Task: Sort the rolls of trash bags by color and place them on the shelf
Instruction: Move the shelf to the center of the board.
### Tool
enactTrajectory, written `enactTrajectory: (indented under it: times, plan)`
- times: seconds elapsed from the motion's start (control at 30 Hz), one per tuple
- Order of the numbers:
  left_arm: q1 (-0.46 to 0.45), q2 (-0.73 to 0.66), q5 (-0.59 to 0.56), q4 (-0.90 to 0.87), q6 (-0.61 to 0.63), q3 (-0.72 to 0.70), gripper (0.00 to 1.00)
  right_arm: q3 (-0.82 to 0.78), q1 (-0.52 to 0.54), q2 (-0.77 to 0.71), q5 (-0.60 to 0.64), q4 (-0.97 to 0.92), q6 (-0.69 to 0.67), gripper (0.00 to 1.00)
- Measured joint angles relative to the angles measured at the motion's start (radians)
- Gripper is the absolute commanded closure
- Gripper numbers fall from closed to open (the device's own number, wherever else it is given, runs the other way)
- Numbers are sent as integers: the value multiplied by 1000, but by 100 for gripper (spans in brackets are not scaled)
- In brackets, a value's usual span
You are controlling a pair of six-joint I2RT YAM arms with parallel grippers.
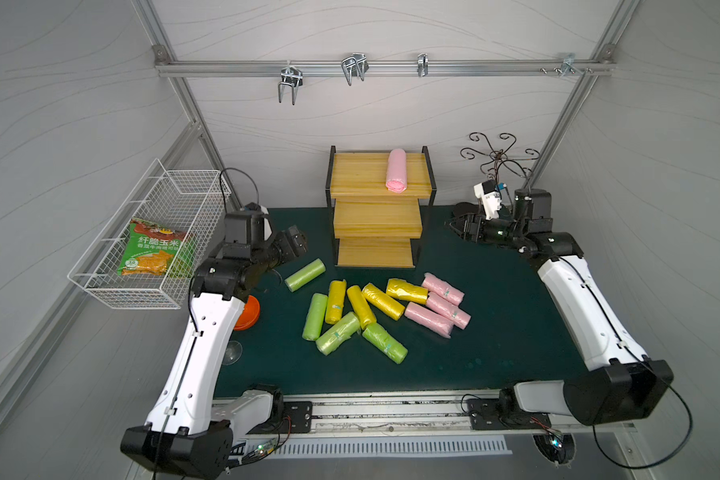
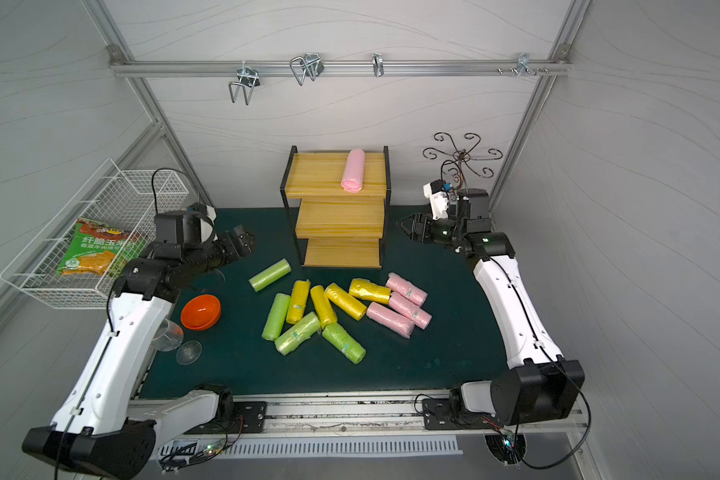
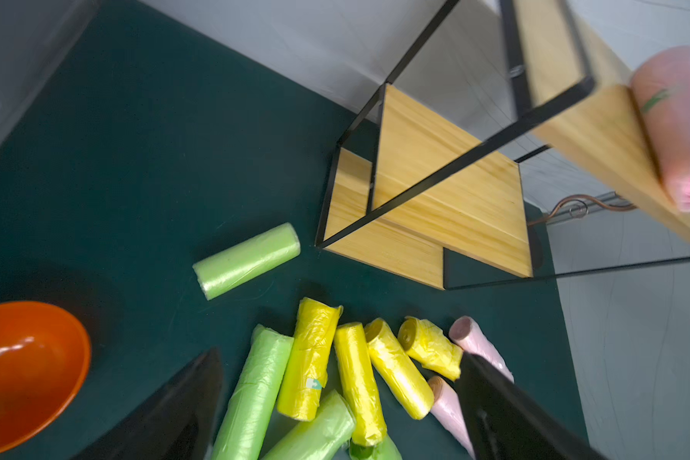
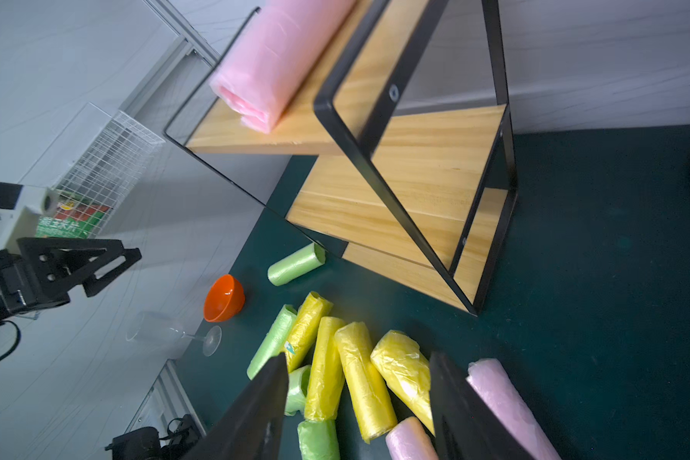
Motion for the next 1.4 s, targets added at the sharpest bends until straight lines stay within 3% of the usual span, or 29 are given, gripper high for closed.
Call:
enactTrajectory:
  times: [0.1,0.3,0.8,1.17,1.4]
  plan:
    - [10,-72,95,118,-4,-178,4,-76,21,5,8,71,-14,40]
    - [10,-75,204,362,12,-296,5,-85,68,76,27,196,-44,35]
    - [10,48,227,773,64,-384,5,-35,145,212,217,357,-94,34]
    - [-109,146,203,1012,268,-471,14,-71,192,232,299,494,-97,40]
    - [-121,282,194,1136,356,-474,18,-105,217,232,335,571,-104,43]
